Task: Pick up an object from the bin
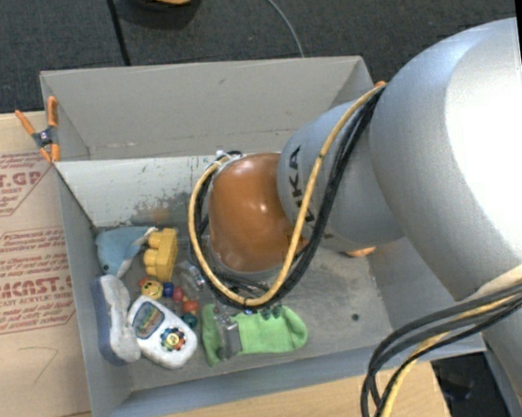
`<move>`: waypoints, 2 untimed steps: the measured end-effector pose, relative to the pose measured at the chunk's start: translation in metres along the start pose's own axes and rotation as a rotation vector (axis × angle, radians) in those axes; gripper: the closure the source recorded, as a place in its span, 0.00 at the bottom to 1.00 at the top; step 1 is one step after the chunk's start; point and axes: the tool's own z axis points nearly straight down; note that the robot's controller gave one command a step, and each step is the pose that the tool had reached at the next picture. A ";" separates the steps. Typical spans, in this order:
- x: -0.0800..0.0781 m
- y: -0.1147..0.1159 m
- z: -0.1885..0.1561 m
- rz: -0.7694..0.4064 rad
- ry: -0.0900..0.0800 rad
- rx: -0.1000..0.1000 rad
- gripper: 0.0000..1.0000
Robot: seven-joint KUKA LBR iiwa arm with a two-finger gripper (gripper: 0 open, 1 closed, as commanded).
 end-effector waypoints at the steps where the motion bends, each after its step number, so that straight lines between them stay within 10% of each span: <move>1: 0.011 -0.020 -0.003 -0.098 0.002 -0.002 0.00; 2: 0.022 -0.059 -0.003 0.166 0.000 -0.001 1.00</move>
Offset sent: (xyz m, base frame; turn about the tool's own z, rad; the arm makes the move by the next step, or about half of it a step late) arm -0.0032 -0.0636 0.0029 0.1655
